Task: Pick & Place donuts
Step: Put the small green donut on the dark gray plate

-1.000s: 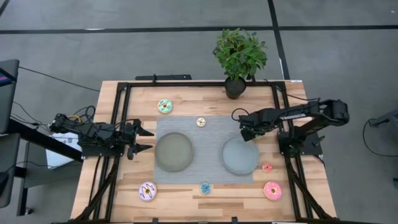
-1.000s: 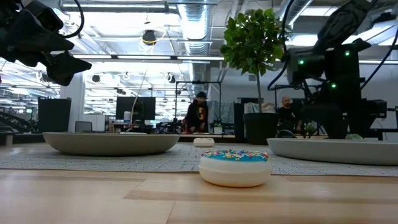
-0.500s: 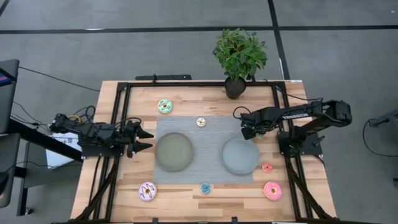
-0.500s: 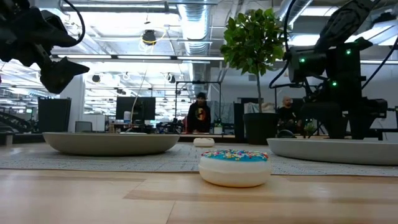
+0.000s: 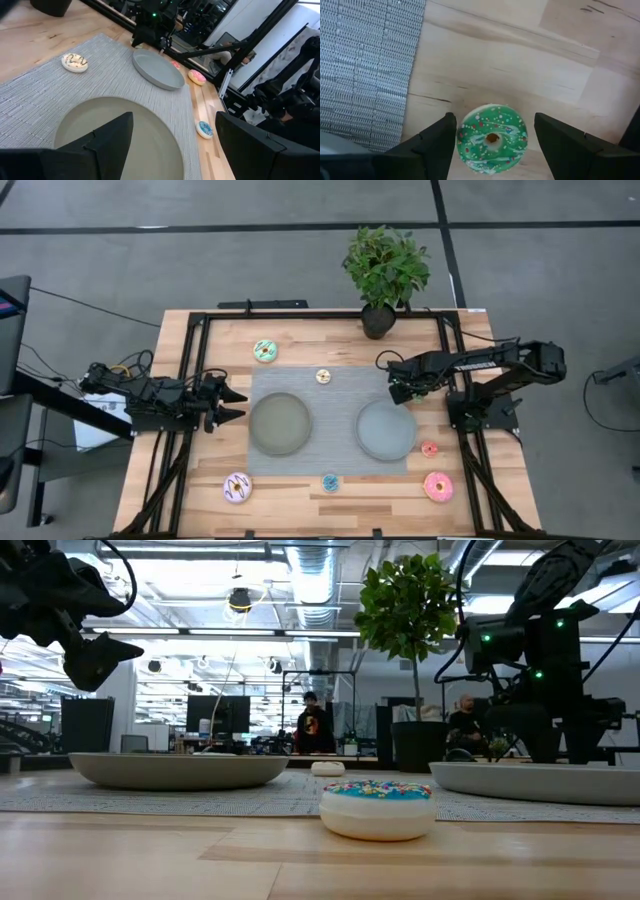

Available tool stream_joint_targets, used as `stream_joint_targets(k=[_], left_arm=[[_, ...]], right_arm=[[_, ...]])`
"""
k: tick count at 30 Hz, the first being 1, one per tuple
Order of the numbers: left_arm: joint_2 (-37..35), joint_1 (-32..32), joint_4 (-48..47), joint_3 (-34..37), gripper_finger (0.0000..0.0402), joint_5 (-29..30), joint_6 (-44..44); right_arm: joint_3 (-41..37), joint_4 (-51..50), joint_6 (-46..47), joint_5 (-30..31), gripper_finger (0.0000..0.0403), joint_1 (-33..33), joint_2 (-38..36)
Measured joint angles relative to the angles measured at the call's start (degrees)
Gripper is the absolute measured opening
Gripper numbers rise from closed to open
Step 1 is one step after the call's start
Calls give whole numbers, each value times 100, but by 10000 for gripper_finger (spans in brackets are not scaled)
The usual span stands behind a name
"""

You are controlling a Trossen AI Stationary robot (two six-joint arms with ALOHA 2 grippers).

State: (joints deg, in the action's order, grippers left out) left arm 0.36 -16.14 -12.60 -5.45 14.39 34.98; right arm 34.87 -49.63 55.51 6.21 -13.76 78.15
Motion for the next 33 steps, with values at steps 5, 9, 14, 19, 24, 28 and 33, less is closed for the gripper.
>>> stream_joint_targets(k=[5,9,14,19,24,28,33], left_arm=[[1,-1,0,-2,277,4,1],[2,-1,0,-2,277,17,1],[0,0,0,-2,277,22,2],[1,-1,0,-2,277,150,2],[1,0,0,-2,277,286,1],[0,0,0,-2,277,295,2],[2,0,0,-2,277,297,1]], right_arm=[[-19,27,4,-33,260,52,-3],[-181,116,173,-25,260,163,-23],[-227,184,306,29,260,294,-26],[-238,255,425,60,255,373,-22],[-240,315,448,55,224,400,-17],[-223,344,413,20,199,400,-11],[-146,351,223,-31,186,398,0]])
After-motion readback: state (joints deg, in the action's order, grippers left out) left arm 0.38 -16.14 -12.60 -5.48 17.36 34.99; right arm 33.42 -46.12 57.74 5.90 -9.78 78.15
